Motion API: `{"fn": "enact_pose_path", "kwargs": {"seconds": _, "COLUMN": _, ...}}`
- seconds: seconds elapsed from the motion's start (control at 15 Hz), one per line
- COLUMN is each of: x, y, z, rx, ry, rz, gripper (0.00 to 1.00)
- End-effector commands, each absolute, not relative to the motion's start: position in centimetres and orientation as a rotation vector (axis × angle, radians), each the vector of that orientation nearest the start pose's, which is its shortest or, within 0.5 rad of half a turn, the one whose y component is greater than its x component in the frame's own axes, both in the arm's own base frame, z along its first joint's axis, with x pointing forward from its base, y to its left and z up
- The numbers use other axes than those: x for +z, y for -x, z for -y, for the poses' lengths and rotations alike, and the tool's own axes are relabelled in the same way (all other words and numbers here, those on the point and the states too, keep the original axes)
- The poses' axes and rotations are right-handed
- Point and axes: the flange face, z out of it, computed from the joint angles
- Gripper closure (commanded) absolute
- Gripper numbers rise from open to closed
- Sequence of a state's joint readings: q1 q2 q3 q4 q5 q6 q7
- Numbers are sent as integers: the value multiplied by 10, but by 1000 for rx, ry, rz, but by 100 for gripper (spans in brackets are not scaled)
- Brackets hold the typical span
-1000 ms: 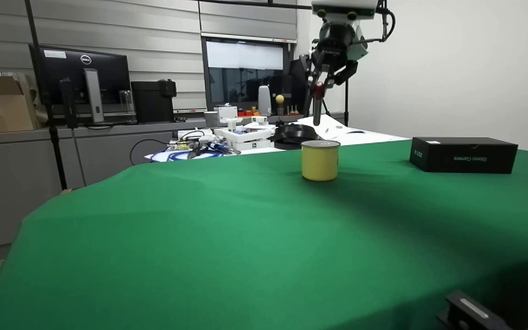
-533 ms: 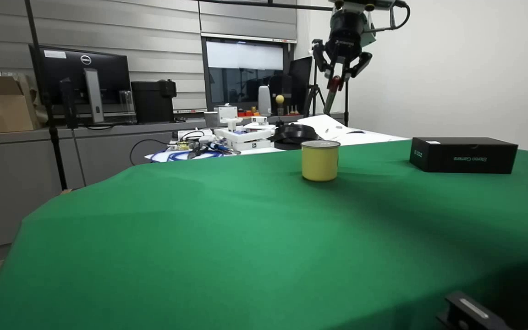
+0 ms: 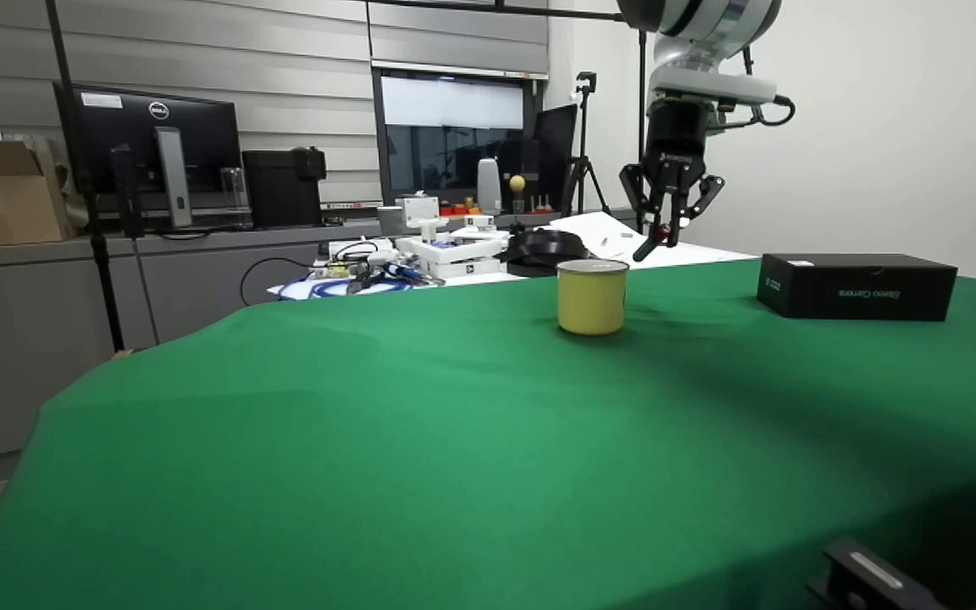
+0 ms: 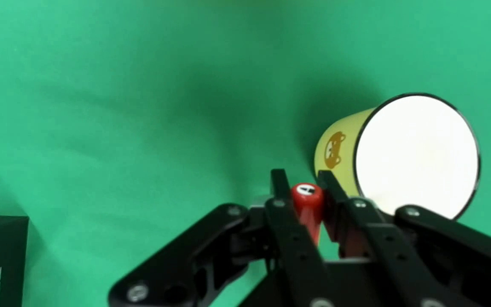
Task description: Remove the red marker from the yellow mug
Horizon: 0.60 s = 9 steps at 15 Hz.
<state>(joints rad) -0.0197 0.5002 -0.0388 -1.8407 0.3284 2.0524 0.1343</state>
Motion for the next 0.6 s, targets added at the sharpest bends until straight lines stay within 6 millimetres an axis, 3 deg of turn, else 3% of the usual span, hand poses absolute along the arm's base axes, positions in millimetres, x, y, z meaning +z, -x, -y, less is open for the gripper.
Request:
{"fn": "enact_pose_path", "kwargs": {"seconds": 0.0, "x": 206, "y": -597, "z": 25, "rx": 350, "ry": 2856, "rz": -542, "gripper": 94}}
{"fn": "enact_pose_path", "kwargs": {"seconds": 0.4, "x": 148, "y": -576, "z": 20, "rx": 304, "ry": 2908, "rz": -536, "gripper": 94}}
{"fn": "enact_pose_path", "kwargs": {"seconds": 0.47, "x": 145, "y": -574, "z": 18, "rx": 313, "ry": 2909, "rz": -537, "gripper": 67}}
{"fn": "enact_pose_path", "kwargs": {"seconds": 0.53, "x": 145, "y": -574, "z": 17, "rx": 322, "ry": 2909, "rz": -530, "gripper": 53}}
